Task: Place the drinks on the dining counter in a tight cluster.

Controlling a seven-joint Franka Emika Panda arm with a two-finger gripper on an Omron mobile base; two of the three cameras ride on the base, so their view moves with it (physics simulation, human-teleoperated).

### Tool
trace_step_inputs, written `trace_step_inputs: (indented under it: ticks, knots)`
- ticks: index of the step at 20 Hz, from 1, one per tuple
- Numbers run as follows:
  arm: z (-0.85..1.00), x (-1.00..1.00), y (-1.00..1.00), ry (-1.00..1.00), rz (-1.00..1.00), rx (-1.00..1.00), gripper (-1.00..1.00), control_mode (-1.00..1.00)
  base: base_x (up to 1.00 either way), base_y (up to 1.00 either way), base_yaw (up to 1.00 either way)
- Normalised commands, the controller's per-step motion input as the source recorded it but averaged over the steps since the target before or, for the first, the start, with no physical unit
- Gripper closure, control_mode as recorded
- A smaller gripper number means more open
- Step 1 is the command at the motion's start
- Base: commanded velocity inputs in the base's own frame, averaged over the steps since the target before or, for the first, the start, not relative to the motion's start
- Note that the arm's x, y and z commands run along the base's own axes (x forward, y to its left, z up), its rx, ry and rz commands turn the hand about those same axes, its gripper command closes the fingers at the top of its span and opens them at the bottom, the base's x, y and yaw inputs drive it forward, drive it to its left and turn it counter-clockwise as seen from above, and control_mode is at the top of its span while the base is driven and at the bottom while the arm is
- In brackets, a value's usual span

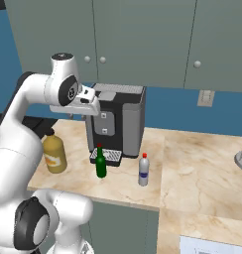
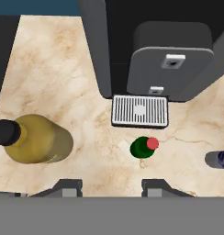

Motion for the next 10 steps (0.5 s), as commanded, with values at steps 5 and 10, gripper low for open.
trace_step_inputs:
  ticks: [5,10]
  knots:
    - [-0.01,-0.18,0.02,0.0,0.0,0.0,-1.0,-1.0,0.0,0.0,0.0]
    - [-0.1,-0.22,0.3,-0.01,-0.01,0.0,-1.0,-1.0,0.0,0.0,0.0]
